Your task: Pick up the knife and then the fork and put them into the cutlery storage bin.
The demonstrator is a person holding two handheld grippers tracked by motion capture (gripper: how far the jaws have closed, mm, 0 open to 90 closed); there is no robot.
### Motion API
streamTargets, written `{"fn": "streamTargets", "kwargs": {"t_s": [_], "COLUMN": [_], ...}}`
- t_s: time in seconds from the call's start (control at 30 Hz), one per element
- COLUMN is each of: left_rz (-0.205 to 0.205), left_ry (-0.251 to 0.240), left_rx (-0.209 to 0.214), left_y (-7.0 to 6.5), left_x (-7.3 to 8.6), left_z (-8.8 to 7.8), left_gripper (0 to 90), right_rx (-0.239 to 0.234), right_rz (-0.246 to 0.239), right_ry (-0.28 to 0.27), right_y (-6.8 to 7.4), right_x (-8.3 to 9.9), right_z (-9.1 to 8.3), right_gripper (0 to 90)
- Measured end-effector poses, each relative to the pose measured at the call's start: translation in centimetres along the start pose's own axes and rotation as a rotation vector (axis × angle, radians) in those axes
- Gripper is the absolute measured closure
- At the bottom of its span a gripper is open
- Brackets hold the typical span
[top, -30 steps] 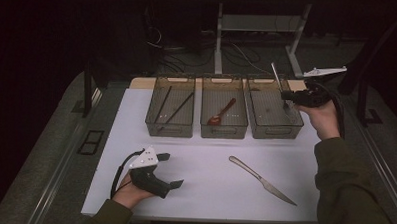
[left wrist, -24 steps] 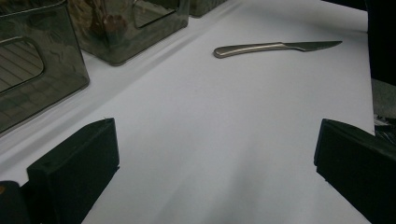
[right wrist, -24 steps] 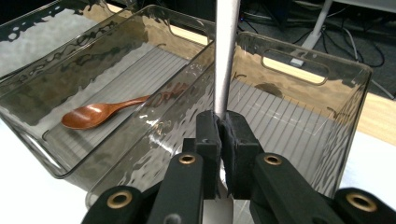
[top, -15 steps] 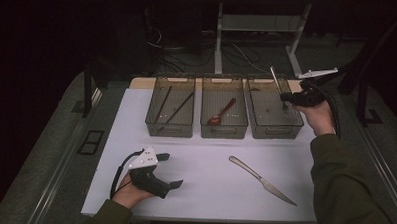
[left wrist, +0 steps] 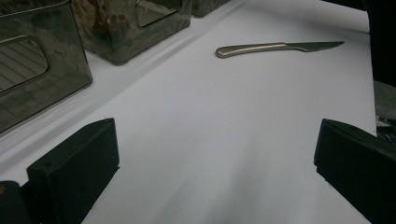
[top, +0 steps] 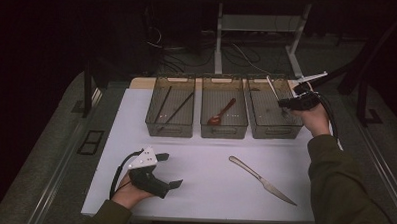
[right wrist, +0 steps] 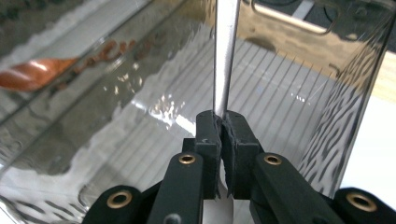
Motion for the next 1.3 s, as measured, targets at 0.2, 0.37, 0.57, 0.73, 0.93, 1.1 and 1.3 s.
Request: {"fn": "streamTargets", "kwargs": {"t_s": [0.2, 0.37, 0.57, 0.73, 0.93, 1.1, 1.3], "left_rz": [0.003, 0.000, 0.004, 0.001, 0.003, 0.001, 0.000], "left_ry": [0.005, 0.001, 0.004, -0.001, 0.002, -0.003, 0.000], "left_rx": [0.004, 0.002, 0.005, 0.001, 0.002, 0.002, 0.000], "left_y": [0.0, 0.0, -0.1, 0.0, -0.1, -0.1, -0.1], "left_x": [0.0, 0.0, 0.0, 0.0, 0.0, -0.1, 0.0], "left_z": [0.1, 0.0, 0.0, 0.0, 0.0, 0.0, -0.1], "left_gripper": [0.0, 0.0, 0.0, 0.0, 0.0, 0.0, 0.0], "right_rx": [0.007, -0.019, -0.022, -0.066, -0.109, -0.109, -0.143], "right_rz": [-0.031, 0.025, 0.056, 0.069, 0.062, 0.013, -0.025], "right_ry": [0.104, 0.112, 0.033, -0.034, -0.101, -0.121, -0.145], "right_y": [0.1, -0.1, -0.3, 0.3, 1.8, 3.7, 6.0], "right_x": [1.1, 1.3, 0.9, 0.5, 0.2, 0.5, 1.2], "right_z": [1.1, 1.1, -0.2, -1.9, -3.7, -5.0, -6.4], "right_gripper": [83.5, 64.0, 50.9, 46.1, 42.2, 38.4, 36.6]}}
Point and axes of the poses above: each handheld gripper's, and its own axes: z roughly forward along the jaws, x roughly out of its underside, y roughly to its left, the point moved 3 cm from there along z, roughly forward along the jaws, and after that the axes turned 11 degrees about -y, right-handed, at the moved point
